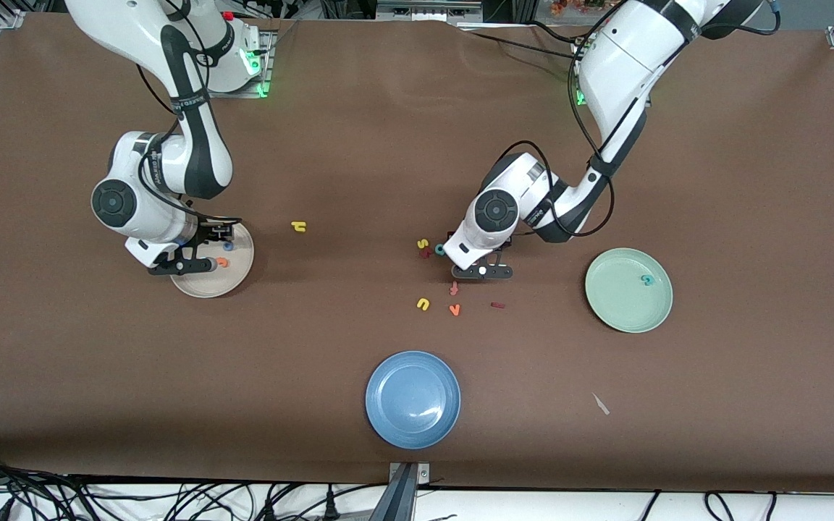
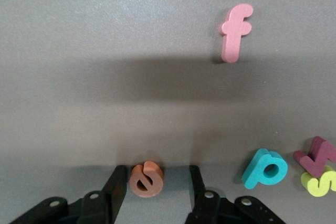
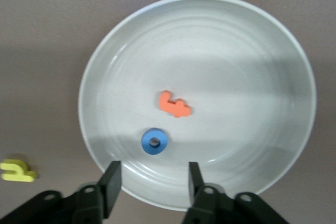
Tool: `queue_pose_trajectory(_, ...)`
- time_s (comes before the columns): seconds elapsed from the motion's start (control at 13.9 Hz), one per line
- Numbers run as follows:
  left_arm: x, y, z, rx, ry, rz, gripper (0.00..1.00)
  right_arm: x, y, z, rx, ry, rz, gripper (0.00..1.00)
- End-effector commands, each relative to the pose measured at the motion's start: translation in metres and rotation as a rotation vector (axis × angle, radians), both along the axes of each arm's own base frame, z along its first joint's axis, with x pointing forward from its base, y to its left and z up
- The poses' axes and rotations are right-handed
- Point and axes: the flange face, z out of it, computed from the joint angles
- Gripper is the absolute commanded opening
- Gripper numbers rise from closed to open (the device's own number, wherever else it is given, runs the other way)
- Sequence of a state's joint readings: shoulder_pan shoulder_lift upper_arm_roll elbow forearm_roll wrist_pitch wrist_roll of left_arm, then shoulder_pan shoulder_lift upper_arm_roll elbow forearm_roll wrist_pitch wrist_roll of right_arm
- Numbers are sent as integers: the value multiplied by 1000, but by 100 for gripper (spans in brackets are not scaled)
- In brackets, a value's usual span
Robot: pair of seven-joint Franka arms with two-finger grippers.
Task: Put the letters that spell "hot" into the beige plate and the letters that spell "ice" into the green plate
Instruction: 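Drop the blue ring on the beige plate while the left gripper grasps orange letter, then drop the orange letter on the green plate with the left gripper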
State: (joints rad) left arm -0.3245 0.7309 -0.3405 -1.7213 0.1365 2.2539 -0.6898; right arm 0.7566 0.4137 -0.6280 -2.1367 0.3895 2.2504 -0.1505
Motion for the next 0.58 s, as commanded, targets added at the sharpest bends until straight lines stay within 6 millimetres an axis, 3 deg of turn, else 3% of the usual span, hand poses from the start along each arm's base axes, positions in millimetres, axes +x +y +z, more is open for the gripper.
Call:
queue_pose_trajectory(0.0, -12, 4, -6, 8, 28, 14, 31, -1, 9, 12, 50, 2, -193, 100)
queue_pose_trajectory(0.07, -11, 5, -6, 9, 28, 15, 26, -1, 17, 12, 44, 7, -307, 100)
queue_pose_trajectory(0.14, -11, 4, -5, 7, 26, 15, 6, -2, 31, 12, 29, 9, -403, 100)
queue_pose_trajectory(0.22, -10, 4, -2, 6, 21, 19, 0, -3, 46, 13, 11, 0, -501, 100)
queue_pose_trajectory(0.29, -9, 5, -1, 10, 23, 25, 0, -5, 66, 12, -6, -11, -588, 100)
queue_pose_trajectory(0.51, -3, 17, 32, 57, 50, 5, 0, -12, 111, 8, -47, -45, -796, 100)
